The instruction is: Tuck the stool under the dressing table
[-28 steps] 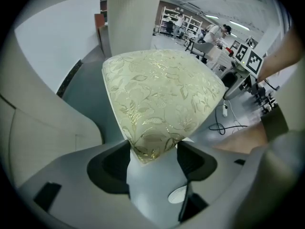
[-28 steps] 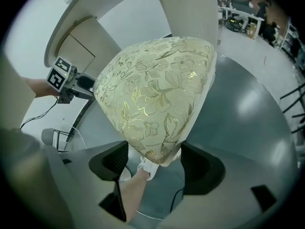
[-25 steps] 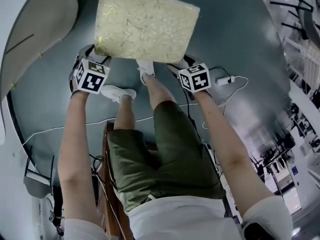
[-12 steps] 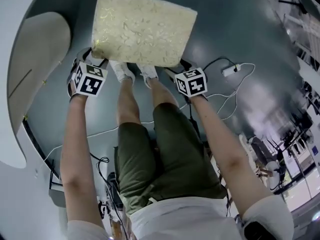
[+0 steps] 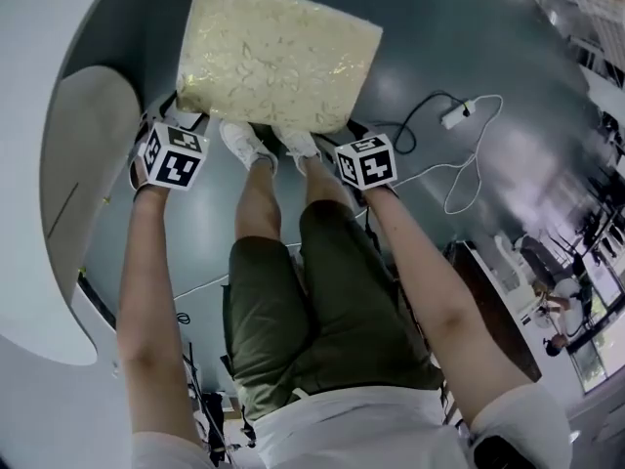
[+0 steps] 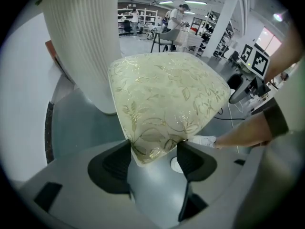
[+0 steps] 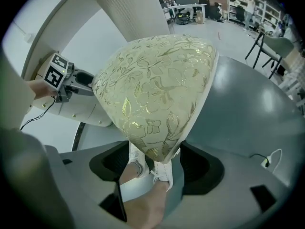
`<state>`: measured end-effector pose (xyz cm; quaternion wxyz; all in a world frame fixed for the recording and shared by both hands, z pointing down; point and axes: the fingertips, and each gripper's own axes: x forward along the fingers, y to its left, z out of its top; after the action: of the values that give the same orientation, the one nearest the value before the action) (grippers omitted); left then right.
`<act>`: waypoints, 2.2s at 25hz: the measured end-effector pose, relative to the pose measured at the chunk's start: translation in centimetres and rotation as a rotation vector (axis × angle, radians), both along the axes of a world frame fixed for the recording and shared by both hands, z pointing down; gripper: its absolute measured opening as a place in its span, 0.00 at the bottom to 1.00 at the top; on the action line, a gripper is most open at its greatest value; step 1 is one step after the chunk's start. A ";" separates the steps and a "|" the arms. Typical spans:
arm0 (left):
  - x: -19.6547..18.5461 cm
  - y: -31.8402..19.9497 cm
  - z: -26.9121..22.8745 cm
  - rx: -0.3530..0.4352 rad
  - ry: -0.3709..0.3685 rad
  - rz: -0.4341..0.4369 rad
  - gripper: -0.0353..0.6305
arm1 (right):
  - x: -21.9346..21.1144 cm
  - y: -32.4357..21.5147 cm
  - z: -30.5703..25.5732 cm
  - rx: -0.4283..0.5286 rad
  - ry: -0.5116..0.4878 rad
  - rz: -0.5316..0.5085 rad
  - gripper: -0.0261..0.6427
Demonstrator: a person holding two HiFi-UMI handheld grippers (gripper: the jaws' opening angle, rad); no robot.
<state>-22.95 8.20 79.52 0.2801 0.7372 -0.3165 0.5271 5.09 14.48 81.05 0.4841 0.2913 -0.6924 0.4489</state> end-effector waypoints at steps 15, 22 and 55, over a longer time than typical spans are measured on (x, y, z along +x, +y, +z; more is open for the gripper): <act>-0.4 0.8 -0.6 0.009 0.011 -0.140 0.50 | 1.1 0.2 -2.3 0.040 0.013 0.223 0.69; 2.5 3.9 -1.1 -0.023 0.020 -0.212 0.50 | 7.5 -3.7 -3.8 0.106 0.043 0.267 0.66; 19.6 6.0 1.3 -0.241 -0.035 -0.417 0.48 | 5.9 -13.1 0.1 0.133 -0.140 -0.727 0.40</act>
<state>-3.39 14.25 80.79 0.4635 0.6079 -0.4014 0.5044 10.98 1.35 81.20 0.5435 0.0260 -0.8095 0.2206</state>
